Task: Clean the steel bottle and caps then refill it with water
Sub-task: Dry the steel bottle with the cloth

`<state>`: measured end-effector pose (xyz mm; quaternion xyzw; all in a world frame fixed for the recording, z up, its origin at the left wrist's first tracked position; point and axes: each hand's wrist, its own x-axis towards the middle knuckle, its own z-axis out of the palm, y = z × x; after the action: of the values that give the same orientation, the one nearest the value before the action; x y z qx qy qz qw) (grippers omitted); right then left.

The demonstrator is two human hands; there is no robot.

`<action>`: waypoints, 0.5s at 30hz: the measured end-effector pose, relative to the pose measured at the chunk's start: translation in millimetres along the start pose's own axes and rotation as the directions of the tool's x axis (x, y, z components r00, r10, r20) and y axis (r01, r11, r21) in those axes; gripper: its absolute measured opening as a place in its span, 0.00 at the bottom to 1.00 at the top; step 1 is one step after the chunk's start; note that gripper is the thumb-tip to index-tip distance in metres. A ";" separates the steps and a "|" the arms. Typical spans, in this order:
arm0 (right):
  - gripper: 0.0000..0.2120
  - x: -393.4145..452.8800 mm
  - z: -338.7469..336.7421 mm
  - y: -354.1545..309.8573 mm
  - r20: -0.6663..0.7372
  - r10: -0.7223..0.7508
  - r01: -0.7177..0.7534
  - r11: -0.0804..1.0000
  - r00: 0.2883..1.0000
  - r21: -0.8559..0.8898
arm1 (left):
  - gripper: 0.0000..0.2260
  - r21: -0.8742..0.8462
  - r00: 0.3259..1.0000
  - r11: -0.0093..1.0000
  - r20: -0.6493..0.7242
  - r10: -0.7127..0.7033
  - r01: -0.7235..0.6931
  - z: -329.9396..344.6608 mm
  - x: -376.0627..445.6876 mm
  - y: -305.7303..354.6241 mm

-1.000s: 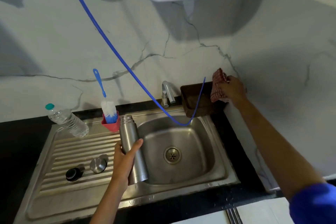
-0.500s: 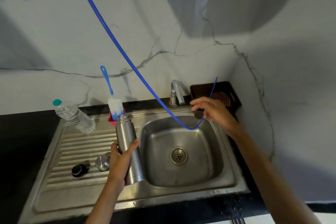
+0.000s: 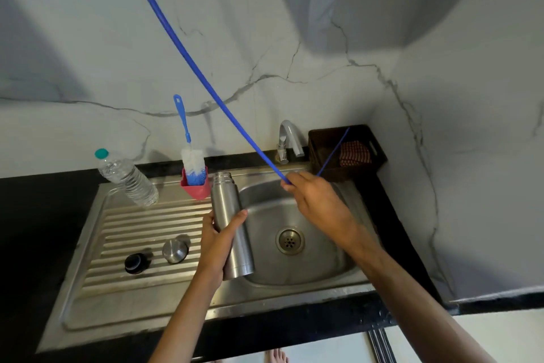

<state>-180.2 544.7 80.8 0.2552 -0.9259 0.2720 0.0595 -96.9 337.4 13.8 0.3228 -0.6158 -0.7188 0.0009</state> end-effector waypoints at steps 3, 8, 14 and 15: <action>0.07 0.4 -54.9 -62.4 -0.121 -0.153 0.163 0.983 0.981 0.084 | 0.28 -0.010 1.000 1.000 -0.003 -0.009 0.009 -13.9 -1.7 -0.2; 0.08 2.4 -131.9 -98.2 -0.146 -0.145 0.172 0.965 0.979 0.195 | 0.29 -0.055 1.000 0.998 -0.008 -0.027 0.027 -39.8 -8.0 5.5; 0.12 13.9 -116.2 -20.6 0.059 0.268 -0.273 0.923 0.962 0.271 | 0.29 -0.079 1.000 0.997 -0.014 -0.019 0.018 -63.9 -12.6 8.5; 0.12 17.6 -104.2 -2.2 0.082 0.332 -0.342 0.904 0.940 0.256 | 0.29 -0.076 1.000 0.997 -0.007 -0.019 0.018 -66.6 -13.7 7.9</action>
<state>-197.3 591.0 174.3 0.1022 -0.9119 0.3955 -0.0402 -58.2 282.0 24.9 0.3311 -0.5849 -0.7404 0.0091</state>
